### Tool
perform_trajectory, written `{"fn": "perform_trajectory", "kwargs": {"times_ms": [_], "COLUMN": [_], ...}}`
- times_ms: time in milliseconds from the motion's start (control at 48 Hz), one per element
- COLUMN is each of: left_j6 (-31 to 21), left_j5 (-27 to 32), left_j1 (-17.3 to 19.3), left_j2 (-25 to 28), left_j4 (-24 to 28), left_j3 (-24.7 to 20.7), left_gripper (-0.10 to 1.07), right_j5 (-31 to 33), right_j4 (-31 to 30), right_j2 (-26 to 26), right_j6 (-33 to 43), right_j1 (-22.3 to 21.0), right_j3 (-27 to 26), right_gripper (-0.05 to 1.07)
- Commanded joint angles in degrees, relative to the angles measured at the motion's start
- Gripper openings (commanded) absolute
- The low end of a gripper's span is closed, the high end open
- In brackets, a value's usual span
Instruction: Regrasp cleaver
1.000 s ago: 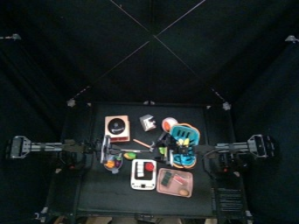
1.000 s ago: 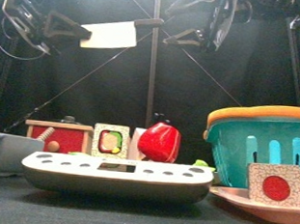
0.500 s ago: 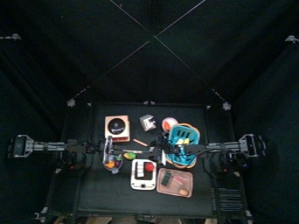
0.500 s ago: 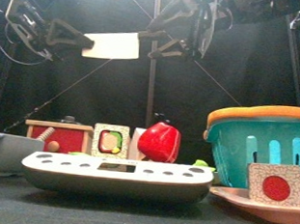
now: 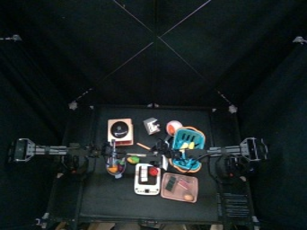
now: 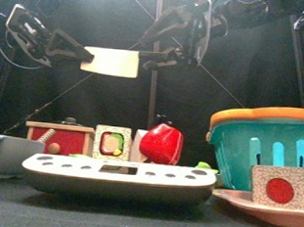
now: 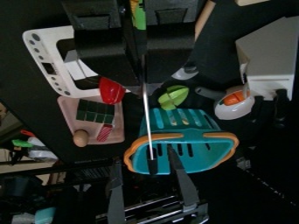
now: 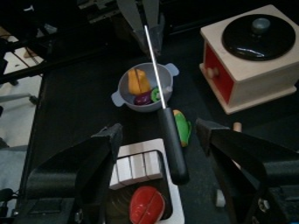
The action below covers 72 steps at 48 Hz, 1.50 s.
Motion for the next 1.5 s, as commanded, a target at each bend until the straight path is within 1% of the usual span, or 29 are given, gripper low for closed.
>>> {"fn": "perform_trajectory", "kwargs": {"times_ms": [0,125,479,625,854,1021,1125,1229,1354,1479], "left_j6": [-0.1,-0.1,0.0,0.0,0.0,0.0,0.1,0.1,0.1,0.1], "left_j5": [0.0,0.0,0.2,0.2,0.2,0.3,0.3,0.3,0.3,0.3], "left_j1": [-0.1,-0.1,-0.1,-0.1,-0.1,-0.4,-1.4,-2.9,-4.4,-5.4], "left_j2": [0.1,0.1,0.1,0.1,0.1,0.1,0.1,0.1,0.1,0.1], "left_j4": [-0.2,-0.2,-0.2,-0.2,-0.2,0.0,1.1,4.0,6.2,6.6], "left_j3": [-1.8,-1.8,-1.8,-1.7,-1.7,-1.3,-1.1,-0.7,0.7,1.9], "left_gripper": [0.35,0.35,0.35,0.35,0.35,0.35,0.35,0.35,0.35,0.35], "right_j5": [0.4,1.4,1.4,1.4,1.5,1.4,1.4,1.3,1.5,2.1], "right_j4": [0.1,0.0,0.3,0.5,1.3,1.2,0.6,-0.4,-1.7,-2.6], "right_j2": [-0.9,-0.8,-0.7,-0.7,-0.4,-0.3,0.0,1.0,3.0,4.4], "right_j6": [-0.2,-0.2,-0.1,0.0,0.0,0.0,-0.2,-0.3,-0.4,-0.2], "right_j1": [-0.2,-0.3,-0.3,-0.3,-0.3,-0.3,-0.2,-0.1,0.4,0.4], "right_j3": [-1.6,-1.6,-2.1,-2.2,-2.2,-1.8,-1.3,-1.0,-1.1,-1.3], "right_gripper": [0.98,0.97,0.96,0.86,0.63,0.52,0.47,0.45,0.44,0.44]}}
